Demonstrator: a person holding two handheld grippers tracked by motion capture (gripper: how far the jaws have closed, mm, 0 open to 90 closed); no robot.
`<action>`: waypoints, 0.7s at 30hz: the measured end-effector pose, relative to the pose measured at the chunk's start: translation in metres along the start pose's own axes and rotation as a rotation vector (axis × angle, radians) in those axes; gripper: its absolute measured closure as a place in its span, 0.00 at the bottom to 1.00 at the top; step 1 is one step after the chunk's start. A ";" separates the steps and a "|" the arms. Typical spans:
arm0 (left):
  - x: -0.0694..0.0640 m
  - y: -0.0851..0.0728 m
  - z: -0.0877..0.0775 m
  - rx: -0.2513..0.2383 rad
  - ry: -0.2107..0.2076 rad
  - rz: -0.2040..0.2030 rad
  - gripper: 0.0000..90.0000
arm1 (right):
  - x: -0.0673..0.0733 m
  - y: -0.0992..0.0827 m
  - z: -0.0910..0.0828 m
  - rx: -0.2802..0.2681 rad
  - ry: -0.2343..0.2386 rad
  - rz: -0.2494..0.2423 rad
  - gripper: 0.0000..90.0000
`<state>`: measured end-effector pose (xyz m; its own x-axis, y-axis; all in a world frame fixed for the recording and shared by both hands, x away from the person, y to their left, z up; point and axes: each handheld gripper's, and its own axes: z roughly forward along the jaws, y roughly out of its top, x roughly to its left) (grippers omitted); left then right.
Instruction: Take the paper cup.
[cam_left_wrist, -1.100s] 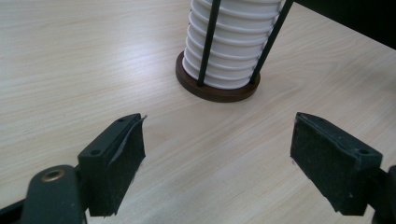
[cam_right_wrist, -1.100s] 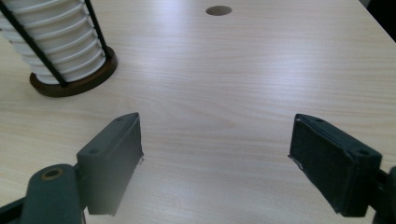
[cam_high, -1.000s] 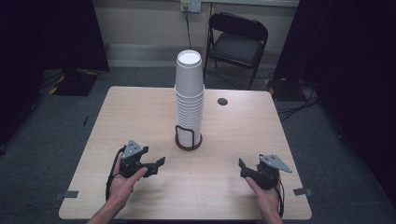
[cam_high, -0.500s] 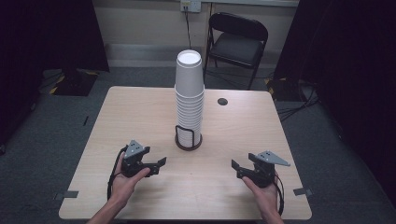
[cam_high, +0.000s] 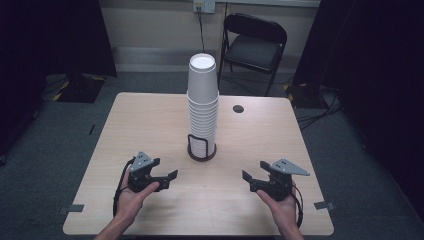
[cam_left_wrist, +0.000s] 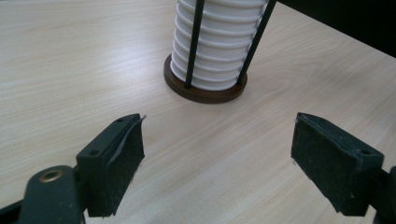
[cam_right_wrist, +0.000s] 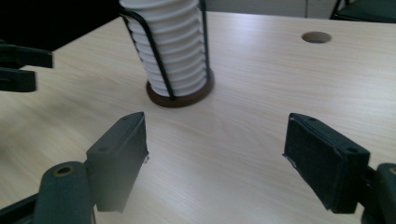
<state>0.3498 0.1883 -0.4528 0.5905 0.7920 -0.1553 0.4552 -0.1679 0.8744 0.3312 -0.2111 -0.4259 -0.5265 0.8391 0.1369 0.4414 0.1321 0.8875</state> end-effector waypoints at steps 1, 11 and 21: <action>-0.001 0.000 0.000 0.000 0.000 0.001 0.19 | 0.002 0.002 0.000 -0.008 0.013 -0.001 0.23; -0.001 -0.002 0.002 0.010 0.001 0.004 0.19 | 0.018 0.035 0.007 -0.076 0.077 -0.056 0.23; -0.006 -0.002 0.002 0.008 -0.025 0.021 0.20 | 0.026 0.065 0.017 -0.095 0.115 -0.082 0.23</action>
<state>0.3468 0.1825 -0.4541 0.6167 0.7730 -0.1485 0.4474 -0.1890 0.8741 0.3585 -0.1722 -0.3723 -0.6402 0.7607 0.1072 0.3258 0.1425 0.9346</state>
